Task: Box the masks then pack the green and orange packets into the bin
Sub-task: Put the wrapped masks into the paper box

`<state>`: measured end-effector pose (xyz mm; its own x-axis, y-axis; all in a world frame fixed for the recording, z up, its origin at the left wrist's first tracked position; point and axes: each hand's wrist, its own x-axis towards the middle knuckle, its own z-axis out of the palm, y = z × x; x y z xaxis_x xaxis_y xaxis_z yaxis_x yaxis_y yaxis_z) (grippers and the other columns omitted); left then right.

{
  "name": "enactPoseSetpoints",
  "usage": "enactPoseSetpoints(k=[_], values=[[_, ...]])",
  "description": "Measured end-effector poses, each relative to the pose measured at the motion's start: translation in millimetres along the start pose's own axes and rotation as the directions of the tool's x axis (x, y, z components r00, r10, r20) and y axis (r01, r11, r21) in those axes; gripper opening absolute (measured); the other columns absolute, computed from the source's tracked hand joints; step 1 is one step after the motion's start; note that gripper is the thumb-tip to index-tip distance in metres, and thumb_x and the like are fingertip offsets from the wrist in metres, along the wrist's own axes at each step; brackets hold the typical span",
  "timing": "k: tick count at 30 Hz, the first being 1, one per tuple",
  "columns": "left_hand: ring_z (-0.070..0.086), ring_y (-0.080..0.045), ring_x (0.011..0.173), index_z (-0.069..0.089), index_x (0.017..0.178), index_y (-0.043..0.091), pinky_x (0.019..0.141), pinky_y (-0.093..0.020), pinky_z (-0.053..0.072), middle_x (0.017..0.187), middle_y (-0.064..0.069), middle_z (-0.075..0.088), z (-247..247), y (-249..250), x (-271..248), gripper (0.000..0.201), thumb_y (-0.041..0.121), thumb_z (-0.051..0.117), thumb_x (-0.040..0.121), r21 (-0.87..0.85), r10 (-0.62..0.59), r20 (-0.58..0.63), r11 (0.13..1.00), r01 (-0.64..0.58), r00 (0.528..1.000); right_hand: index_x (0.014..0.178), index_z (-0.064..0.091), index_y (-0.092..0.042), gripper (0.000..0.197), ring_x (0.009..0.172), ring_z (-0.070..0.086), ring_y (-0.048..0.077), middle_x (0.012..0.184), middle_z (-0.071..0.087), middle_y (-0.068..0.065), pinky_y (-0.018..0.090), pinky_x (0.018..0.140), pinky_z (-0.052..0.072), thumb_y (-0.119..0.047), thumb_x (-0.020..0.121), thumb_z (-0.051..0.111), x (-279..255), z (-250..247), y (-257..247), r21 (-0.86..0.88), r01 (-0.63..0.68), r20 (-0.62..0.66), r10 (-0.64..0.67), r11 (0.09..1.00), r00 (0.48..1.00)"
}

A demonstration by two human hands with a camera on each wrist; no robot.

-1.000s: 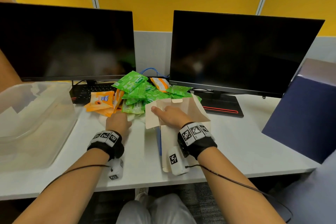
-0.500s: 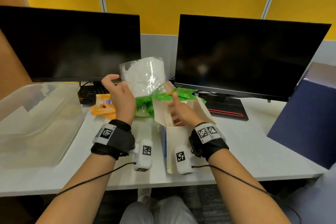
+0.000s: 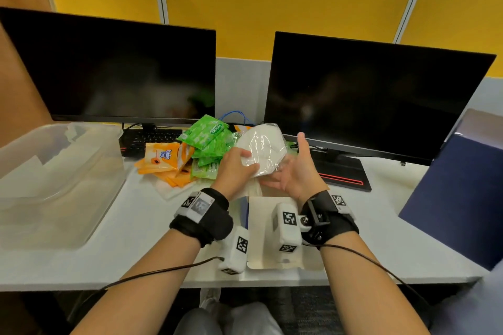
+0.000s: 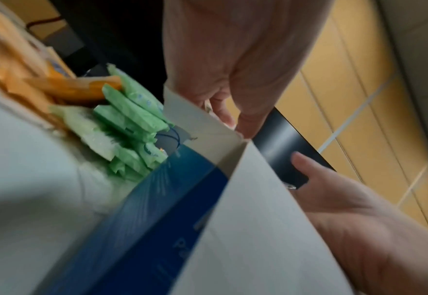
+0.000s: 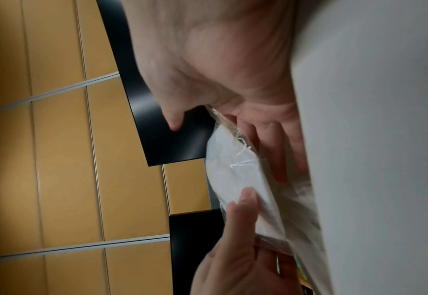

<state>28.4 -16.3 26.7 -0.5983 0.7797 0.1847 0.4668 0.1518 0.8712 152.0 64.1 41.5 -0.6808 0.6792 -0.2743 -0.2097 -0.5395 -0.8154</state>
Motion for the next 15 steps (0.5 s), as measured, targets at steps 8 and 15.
enactPoseSetpoints(k=[8, 15], values=[[0.030, -0.031, 0.129, 0.021, 0.139, 0.033, 0.106, -0.047, 0.037, 0.138, -0.010, 0.023, 11, -6, -6, 0.093, 0.009, 0.074, 0.067, 0.129, -0.067, 0.215, 0.991, 0.039, 0.974, 0.110, 0.056, -0.016, 0.016, 0.098, 0.066, 0.026, 0.108, 0.066, 0.012, 0.038, 0.076, 0.058, -0.017, 0.094, 0.056, -9, 0, 0, 0.037, 0.214, -0.202, -0.203, 0.976, 0.958], [0.046, -0.036, 0.116, 0.033, 0.140, 0.029, 0.084, -0.031, 0.043, 0.141, -0.013, 0.023, 11, -6, -9, 0.060, 0.011, 0.057, 0.089, 0.101, -0.119, 0.255, 0.990, 0.096, 0.960, 0.105, 0.061, -0.011, 0.021, 0.096, 0.062, 0.029, 0.104, 0.061, 0.011, 0.036, 0.072, 0.059, -0.010, 0.085, 0.058, -38, -25, -26, -0.796, 0.203, -0.158, -0.519, 0.570, 0.840]])
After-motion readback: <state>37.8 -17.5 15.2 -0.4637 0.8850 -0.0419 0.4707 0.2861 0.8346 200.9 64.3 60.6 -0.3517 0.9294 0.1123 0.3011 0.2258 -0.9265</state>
